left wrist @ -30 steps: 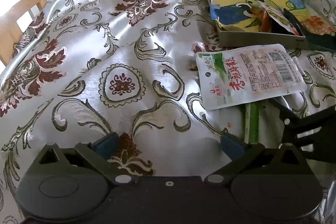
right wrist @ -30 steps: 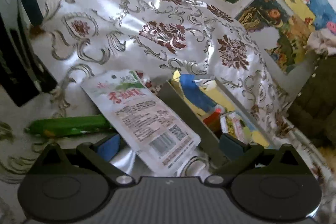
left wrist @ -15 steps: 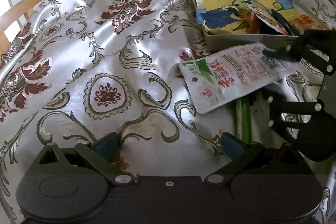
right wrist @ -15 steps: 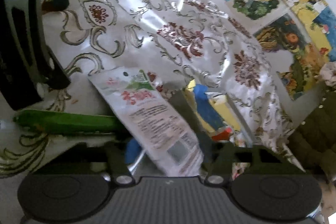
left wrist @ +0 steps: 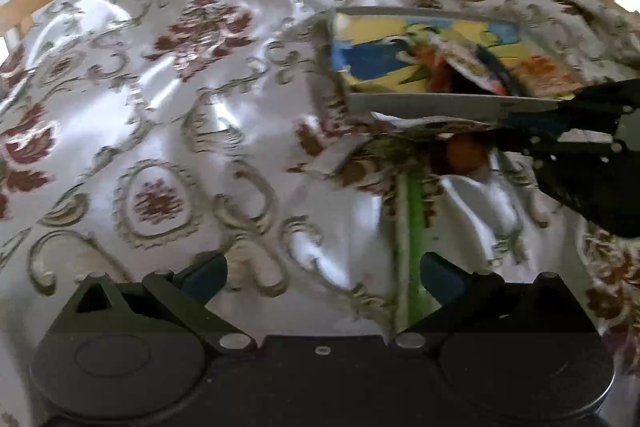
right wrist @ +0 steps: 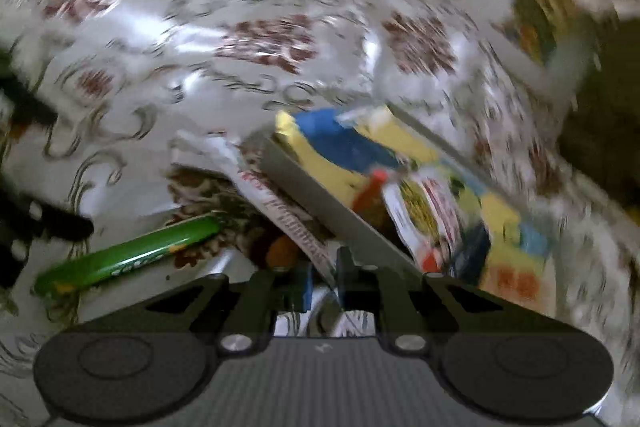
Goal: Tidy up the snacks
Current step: 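Grasp and lift the white seaweed pack with the right tool while the left tool reaches the green stick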
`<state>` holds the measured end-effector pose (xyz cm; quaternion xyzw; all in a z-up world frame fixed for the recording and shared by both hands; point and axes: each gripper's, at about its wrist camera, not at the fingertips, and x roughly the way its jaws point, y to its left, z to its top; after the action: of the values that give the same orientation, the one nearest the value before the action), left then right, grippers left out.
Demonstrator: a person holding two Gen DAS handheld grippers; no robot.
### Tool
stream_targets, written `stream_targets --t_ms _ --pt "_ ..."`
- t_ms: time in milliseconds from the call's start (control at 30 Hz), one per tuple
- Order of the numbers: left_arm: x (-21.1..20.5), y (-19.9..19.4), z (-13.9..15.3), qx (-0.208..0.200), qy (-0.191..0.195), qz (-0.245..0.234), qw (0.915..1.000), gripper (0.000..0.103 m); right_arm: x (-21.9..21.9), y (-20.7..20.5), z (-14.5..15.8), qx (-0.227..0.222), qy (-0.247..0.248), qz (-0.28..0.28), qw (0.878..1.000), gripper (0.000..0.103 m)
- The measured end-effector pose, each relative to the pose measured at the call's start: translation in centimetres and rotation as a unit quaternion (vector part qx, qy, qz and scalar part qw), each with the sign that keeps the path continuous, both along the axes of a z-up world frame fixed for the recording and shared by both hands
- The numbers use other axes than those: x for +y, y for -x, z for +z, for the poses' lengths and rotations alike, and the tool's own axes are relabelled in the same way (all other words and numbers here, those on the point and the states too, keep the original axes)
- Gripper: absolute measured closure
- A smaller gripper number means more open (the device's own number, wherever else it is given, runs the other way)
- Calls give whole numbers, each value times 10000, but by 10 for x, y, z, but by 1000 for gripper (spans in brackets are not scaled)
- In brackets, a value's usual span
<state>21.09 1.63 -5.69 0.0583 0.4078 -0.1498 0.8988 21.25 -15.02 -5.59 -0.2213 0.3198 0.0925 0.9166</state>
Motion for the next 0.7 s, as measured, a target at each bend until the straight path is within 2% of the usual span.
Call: stream_targets --t_ms 100,267,433,600,700 --pt "-7 1 -1 -29 74 -180 9998 2 -19 -3 9 239 -516 -315 9979 90" --pt "-13 -3 -5 -57 121 -253 9996 6 -50 -3 20 522 -1385 -771 9860 90" --pt "-13 -6 -3 -126 319 -218 9992 15 -70 7 31 938 -2107 -1099 9668 90" --pt "-21 4 6 -391 244 -405 9981 20 -88 13 32 1150 -2611 -1333 9491 90" --pt "-27 8 6 -428 194 -603 9971 20 -107 12 30 1278 -3084 -1607 9288 90"
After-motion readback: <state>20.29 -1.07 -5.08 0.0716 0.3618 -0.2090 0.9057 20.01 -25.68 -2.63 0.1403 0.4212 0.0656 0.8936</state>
